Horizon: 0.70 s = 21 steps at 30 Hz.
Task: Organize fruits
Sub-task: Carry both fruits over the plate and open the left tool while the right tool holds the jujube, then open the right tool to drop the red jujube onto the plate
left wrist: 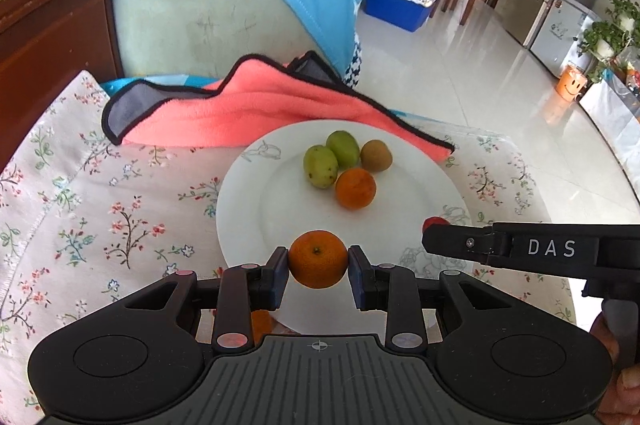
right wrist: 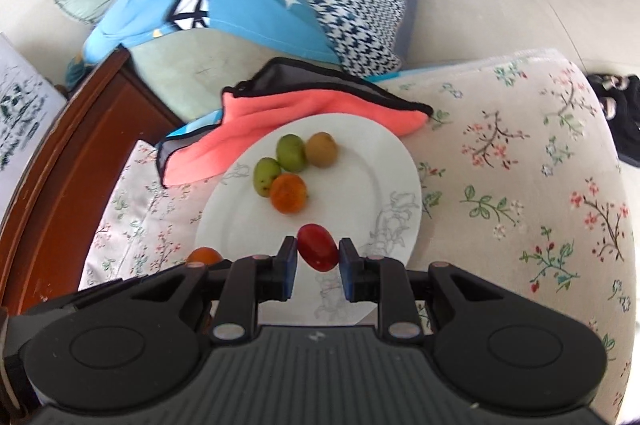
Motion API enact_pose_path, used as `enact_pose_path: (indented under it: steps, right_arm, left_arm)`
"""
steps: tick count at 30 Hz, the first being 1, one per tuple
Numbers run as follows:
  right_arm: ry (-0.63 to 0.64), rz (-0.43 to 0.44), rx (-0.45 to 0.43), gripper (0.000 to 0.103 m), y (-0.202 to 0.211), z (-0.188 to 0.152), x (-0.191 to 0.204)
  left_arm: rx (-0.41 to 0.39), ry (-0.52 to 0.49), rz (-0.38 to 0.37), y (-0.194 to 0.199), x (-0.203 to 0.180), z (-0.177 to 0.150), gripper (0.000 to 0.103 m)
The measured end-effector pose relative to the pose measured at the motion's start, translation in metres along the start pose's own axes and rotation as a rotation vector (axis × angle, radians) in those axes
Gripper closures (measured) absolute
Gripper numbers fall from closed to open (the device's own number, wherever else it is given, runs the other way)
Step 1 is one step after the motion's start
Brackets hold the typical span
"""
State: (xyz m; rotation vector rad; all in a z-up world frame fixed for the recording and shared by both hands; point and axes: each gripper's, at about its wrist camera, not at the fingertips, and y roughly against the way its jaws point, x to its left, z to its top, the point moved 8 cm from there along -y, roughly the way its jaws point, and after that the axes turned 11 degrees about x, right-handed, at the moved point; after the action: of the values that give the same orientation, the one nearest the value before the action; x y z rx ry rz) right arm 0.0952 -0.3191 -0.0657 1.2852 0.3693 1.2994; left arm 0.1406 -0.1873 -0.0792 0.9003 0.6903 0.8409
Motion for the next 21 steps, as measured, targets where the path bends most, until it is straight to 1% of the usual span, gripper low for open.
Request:
enact_pose_path:
  steps: [3,5,7,9,13,14,17,21]
  right_arm:
    - [-0.017,-0.004,0.004,0.080,-0.004,0.000,-0.001]
    - [-0.032,-0.005,0.005,0.078,-0.006,0.000,-0.002]
    - [-0.057,0.000,0.007,0.078,-0.006,0.000,-0.004]
    - [-0.074,0.013,0.004,0.077,-0.005,0.001,-0.005]
    - [-0.071,0.012,-0.032,0.077,0.003,0.004,-0.003]
    - [-0.068,0.013,-0.037,0.077,0.004,0.005,-0.002]
    - [-0.055,0.016,-0.043,0.077,0.007,0.005,0.001]
    - [-0.010,0.019,-0.032,0.077,0.006,0.002,0.009]
  left_arm:
    - [-0.003,0.006,0.004,-0.001,0.000,0.001,0.073]
    - [-0.012,0.009,-0.002,0.001,-0.001,0.002,0.072]
    - [-0.022,0.016,-0.009,0.004,-0.002,0.004,0.067]
    - [-0.040,0.027,0.004,0.010,0.000,0.006,0.056]
    - [-0.071,0.040,0.035,0.020,0.006,0.011,0.046]
    - [-0.077,0.044,0.044,0.022,0.008,0.012,0.043]
    - [-0.085,0.048,0.064,0.027,0.013,0.013,0.040]
    - [-0.085,0.050,0.071,0.032,0.019,0.011,0.035]
